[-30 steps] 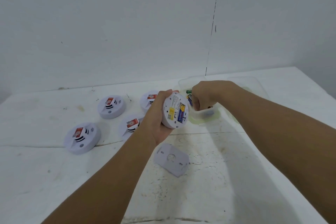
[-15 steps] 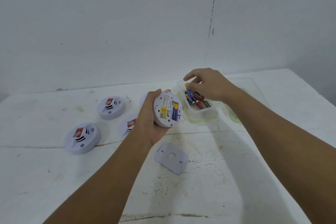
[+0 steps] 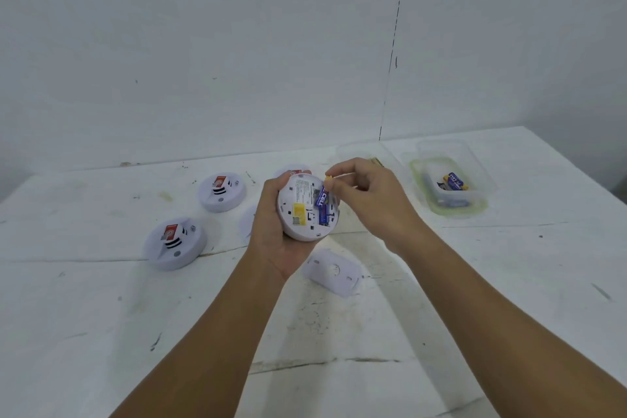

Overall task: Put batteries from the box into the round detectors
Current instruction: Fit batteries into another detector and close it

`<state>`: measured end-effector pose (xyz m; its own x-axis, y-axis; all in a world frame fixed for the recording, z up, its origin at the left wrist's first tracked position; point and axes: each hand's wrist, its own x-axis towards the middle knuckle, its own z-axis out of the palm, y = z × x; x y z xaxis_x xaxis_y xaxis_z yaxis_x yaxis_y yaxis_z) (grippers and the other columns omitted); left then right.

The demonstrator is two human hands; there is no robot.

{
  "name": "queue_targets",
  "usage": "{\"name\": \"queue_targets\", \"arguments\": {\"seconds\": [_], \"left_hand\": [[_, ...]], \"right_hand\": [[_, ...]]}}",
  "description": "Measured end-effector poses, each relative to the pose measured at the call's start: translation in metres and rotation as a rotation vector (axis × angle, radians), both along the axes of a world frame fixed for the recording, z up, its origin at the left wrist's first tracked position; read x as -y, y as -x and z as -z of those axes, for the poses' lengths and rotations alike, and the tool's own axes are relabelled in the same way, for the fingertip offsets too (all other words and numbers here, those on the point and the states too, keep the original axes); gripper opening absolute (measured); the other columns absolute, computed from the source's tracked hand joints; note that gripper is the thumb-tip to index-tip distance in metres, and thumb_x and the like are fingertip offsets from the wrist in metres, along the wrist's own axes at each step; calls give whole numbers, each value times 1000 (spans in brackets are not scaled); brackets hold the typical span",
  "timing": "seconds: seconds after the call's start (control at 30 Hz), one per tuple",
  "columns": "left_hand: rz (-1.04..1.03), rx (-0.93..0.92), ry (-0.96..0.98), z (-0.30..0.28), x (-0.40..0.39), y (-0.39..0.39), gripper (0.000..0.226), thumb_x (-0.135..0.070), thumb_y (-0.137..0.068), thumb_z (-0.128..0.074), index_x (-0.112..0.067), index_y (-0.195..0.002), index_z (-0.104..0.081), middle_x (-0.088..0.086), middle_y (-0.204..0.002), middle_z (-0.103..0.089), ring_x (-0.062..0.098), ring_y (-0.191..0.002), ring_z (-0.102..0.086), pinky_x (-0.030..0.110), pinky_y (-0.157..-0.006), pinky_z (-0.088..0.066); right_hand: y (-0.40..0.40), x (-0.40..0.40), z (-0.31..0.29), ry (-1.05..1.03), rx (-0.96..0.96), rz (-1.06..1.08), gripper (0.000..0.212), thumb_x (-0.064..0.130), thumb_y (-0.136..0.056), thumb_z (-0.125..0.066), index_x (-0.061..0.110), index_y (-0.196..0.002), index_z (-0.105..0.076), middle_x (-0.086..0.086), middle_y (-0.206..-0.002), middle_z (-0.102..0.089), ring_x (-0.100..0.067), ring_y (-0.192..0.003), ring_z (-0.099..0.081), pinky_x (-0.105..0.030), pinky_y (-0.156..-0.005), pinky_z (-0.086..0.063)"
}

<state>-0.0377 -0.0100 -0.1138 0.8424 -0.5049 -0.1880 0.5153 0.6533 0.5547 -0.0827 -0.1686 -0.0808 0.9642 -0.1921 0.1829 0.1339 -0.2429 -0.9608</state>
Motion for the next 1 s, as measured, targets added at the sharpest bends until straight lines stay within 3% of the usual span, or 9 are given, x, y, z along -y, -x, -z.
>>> {"name": "queue_targets", "arguments": {"seconds": [0.1, 0.27, 0.37, 0.43, 0.53, 0.6, 0.7, 0.87, 1.0], "left_hand": [[-3, -9, 31, 0, -7, 8, 54, -40, -93, -64, -18, -142, -59, 14, -132, -58, 32, -121, -55, 49, -118, -37], [-22, -34, 85, 0, -17, 20, 59, -42, -95, -60, -7, -143, -59, 22, -145, -57, 38, -135, -53, 53, -119, -36], [-60, -14, 45, -1, -25, 19, 45, -40, -92, -62, -10, -125, -70, 22, -134, -64, 38, -123, -60, 48, -105, -50], [-83, 4, 18, -2, -31, 19, 36, -41, -95, -57, -14, -108, -77, 17, -116, -69, 34, -107, -62, 46, -103, -47], [-74, 2, -20, -1, -38, 19, 43, -44, -98, -53, -13, -92, -82, 14, -102, -72, 31, -102, -61, 45, -107, -43], [-38, 8, -20, 0, -43, 18, 42, -45, -99, -52, -14, -96, -80, 14, -106, -70, 32, -108, -57, 50, -119, -32], [4, 30, 7, 0, -47, 18, 38, -45, -97, -55, -16, -110, -75, 15, -118, -66, 35, -117, -53, 53, -121, -27], [1, 25, 10, 5, -54, 19, 37, -45, -97, -56, -17, -114, -73, 14, -117, -65, 32, -112, -57, 43, -96, -49], [6, 42, -7, 7, -58, 23, 39, -45, -96, -53, -17, -106, -78, 13, -112, -67, 29, -101, -63, 41, -83, -56]], "right_hand": [[12, -11, 8, -37, 34, 28, 8, 25, -93, -77, 28, -99, -72, 7, -88, -78, -18, -79, -70, -29, -73, -53], [38, -40, 27, 11, 206, 131, 10, 22, -92, -79, 25, -98, -72, 15, -91, -73, -8, -71, -60, -22, -69, -49], [47, -54, 42, 59, 267, 142, 9, 17, -91, -80, 16, -95, -73, 12, -94, -73, -13, -82, -68, -26, -76, -53], [49, -61, 51, 103, 275, 120, 10, 16, -89, -81, 15, -94, -73, 11, -97, -73, -15, -85, -70, -29, -79, -54], [52, -66, 54, 119, 283, 107, 8, 17, -89, -82, 16, -95, -77, 14, -99, -75, -12, -88, -71, -22, -81, -53], [52, -67, 54, 129, 303, 95, 8, 17, -90, -81, 17, -98, -80, 15, -102, -76, -11, -91, -71, -19, -82, -52], [51, -68, 53, 154, 286, 77, 9, 17, -91, -79, 17, -100, -80, 13, -101, -76, -12, -91, -70, -19, -81, -52], [49, -71, 54, 188, 250, 53, 23, 21, -93, -78, 22, -116, -79, 13, -107, -74, -10, -91, -67, -15, -80, -50], [46, -70, 59, 192, 264, 33, 25, 19, -91, -80, 21, -116, -80, 10, -107, -74, -11, -94, -69, -29, -83, -57]]}}
